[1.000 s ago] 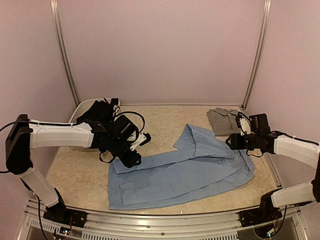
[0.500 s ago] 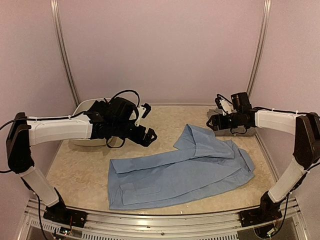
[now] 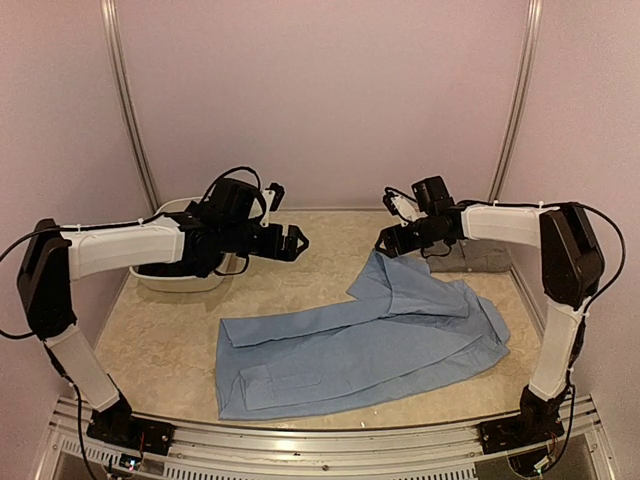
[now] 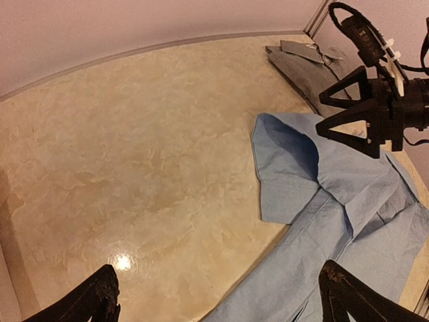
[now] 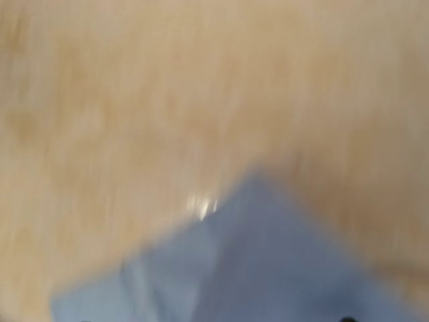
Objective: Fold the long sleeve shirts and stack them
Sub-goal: Fold the 1/3-folded shirt at the center of the board.
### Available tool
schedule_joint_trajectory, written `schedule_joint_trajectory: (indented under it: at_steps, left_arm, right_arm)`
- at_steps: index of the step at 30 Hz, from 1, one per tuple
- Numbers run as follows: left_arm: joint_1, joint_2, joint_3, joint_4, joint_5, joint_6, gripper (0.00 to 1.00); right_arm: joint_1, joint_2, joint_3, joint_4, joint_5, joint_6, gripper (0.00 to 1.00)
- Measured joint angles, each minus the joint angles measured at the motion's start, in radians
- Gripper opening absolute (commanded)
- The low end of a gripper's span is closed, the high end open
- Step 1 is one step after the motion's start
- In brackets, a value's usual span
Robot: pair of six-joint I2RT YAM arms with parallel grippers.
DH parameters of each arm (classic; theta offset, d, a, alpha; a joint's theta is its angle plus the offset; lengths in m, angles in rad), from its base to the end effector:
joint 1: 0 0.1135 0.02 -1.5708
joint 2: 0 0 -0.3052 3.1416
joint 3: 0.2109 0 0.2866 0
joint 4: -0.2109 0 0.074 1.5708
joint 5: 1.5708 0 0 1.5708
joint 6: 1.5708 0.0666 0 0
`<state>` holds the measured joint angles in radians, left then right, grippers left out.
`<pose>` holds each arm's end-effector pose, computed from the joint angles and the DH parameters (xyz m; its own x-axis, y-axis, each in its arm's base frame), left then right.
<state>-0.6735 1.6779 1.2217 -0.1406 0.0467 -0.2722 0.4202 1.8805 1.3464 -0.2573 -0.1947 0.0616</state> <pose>0.3474 -0.2812 0.2684 -0.5987 0.1342 -0.7896 0.5111 0.8231 -0.2476 0.4355 0.2087 0.2140 -0.6805 -0.2379 -0.6930 -0.4834 0.8566 0.1806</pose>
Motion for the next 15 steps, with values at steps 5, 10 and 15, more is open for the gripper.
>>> schedule_joint_trajectory:
  at_steps: [5, 10, 15]
  left_arm:
    - [-0.016, 0.062, 0.100, 0.041, -0.058, 0.013, 0.99]
    - [-0.052, 0.078, 0.085, 0.034, -0.071, 0.070, 0.96]
    - [-0.153, 0.070, -0.003, -0.006, -0.016, 0.167, 0.93]
  right_arm:
    - [0.003, 0.196, 0.276, 0.040, 0.056, 0.011, 0.76]
    - [0.003, 0.378, 0.539, 0.045, 0.111, 0.016, 0.75]
    - [0.003, 0.525, 0.742, 0.054, 0.145, 0.031, 0.75]
